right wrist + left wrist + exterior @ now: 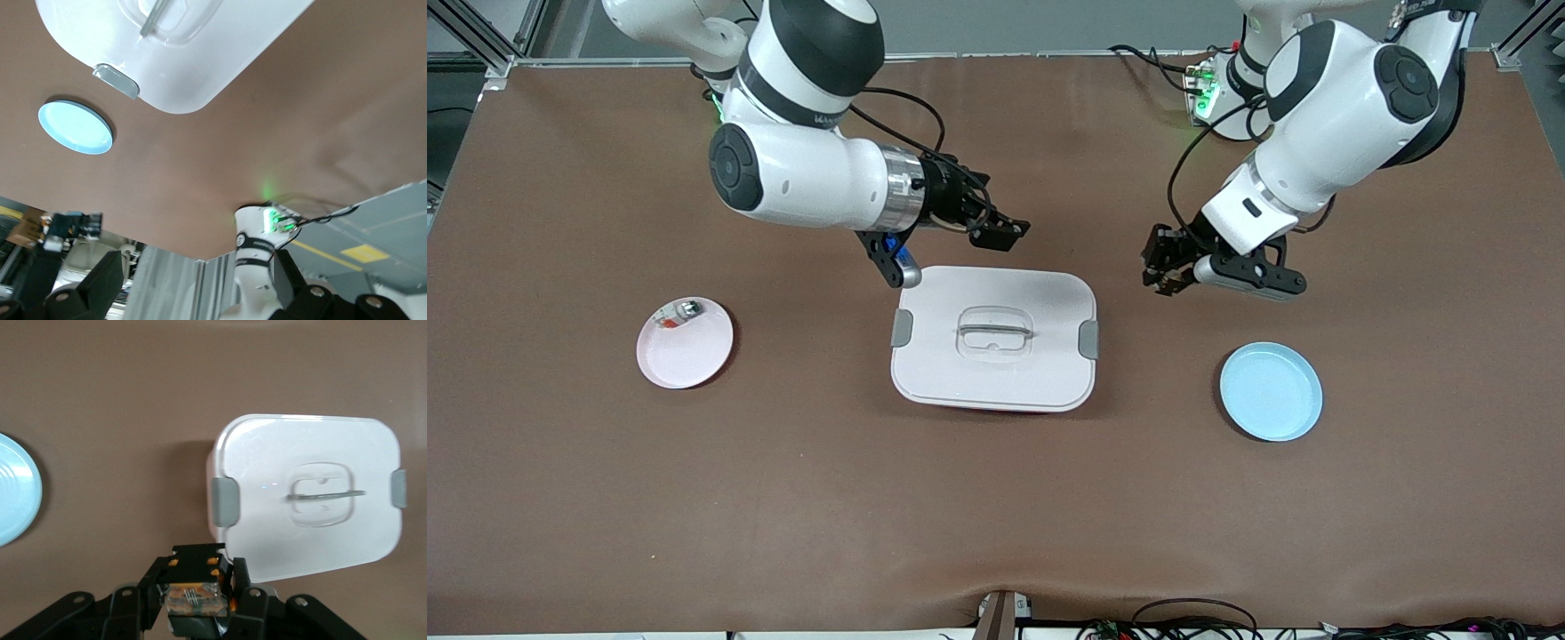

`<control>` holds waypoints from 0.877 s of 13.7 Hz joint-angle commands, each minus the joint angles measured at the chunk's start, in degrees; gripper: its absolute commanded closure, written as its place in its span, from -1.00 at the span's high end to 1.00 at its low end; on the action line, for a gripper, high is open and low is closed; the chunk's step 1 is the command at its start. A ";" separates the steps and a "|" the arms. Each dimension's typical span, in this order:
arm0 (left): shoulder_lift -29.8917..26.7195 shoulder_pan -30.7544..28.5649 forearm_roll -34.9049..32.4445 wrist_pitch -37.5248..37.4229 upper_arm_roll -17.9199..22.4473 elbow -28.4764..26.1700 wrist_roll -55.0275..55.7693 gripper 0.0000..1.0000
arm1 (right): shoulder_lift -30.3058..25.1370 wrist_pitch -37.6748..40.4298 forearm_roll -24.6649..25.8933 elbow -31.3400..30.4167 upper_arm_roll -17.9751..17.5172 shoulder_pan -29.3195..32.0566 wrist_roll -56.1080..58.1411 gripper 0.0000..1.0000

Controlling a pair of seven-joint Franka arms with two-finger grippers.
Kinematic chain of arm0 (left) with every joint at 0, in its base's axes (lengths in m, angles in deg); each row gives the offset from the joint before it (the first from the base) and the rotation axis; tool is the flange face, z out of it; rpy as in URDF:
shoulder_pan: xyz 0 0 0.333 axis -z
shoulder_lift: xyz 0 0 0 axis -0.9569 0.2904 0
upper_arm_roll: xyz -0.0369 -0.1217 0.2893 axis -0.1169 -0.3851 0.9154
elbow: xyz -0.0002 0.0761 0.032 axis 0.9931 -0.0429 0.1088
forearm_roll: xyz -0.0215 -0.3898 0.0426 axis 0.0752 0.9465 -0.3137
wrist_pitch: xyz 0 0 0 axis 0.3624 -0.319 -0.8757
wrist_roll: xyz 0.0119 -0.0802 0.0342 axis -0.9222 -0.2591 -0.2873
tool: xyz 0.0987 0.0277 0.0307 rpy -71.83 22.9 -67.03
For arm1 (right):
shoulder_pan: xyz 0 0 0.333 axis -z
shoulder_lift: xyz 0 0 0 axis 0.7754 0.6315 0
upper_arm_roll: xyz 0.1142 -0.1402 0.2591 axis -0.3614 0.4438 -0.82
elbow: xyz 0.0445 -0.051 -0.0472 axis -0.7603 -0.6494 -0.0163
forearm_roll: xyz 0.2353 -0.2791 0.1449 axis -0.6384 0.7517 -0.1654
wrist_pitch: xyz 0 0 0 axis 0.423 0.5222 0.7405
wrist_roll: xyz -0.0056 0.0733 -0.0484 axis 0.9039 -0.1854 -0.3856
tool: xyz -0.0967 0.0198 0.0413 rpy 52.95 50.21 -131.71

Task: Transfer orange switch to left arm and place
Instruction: 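Open the right gripper and withdraw while the left gripper carries switch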

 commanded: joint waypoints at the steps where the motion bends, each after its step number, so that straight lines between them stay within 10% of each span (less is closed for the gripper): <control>1: 2.83 -1.81 -3.58 -0.67 0.26 1.80 -5.34 -1.00 | -8.53 -0.03 1.96 -12.23 -0.40 3.58 11.10 1.00; 12: 10.13 -6.75 -20.18 -0.67 0.35 2.41 -25.29 -1.00 | -16.91 1.81 29.53 -31.25 -0.32 21.15 59.20 1.00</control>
